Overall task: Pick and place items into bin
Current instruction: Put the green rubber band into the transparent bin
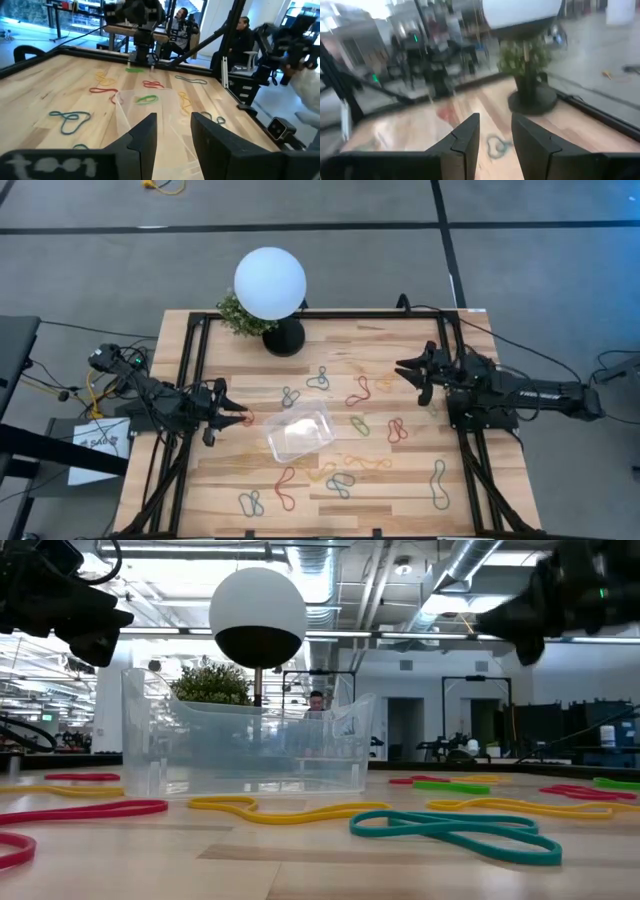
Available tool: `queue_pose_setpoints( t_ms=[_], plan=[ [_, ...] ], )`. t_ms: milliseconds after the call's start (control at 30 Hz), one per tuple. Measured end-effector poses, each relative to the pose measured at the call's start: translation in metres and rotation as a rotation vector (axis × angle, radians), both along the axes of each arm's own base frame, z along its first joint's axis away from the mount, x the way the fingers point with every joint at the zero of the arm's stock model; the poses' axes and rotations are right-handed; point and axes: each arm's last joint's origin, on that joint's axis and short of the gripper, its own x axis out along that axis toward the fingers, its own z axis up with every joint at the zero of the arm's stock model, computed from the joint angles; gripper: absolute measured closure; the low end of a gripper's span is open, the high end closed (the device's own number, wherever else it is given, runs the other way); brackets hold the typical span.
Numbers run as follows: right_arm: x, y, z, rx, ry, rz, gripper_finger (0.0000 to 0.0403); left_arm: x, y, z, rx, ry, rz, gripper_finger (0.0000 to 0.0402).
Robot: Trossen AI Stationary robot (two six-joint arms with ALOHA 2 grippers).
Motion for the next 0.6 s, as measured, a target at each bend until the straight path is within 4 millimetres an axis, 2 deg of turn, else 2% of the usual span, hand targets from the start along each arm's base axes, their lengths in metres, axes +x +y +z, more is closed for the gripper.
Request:
queue_pose_setpoints(
  t_ms=[133,233,400,600],
  plan=[
    [0.013,-0.001,0.030,0.070,0.323,-0.106,0.0296,0.000,0.000,0.000,0.041,-0.004,0.004,0.0292],
    [0.020,-0.001,0.032,0.225,0.654,-0.217,0.0296,0.000,0.000,0.001,0.058,-0.010,0.013,0.0292],
    [0.030,0.005,0.008,0.464,1.094,-0.414,0.0296,0.000,0.001,0.001,0.088,-0.017,0.022,0.0292],
    [0.043,0.012,-0.029,0.520,1.426,-0.488,0.0296,0.000,0.001,0.001,0.111,-0.022,0.037,0.0292]
  ],
)
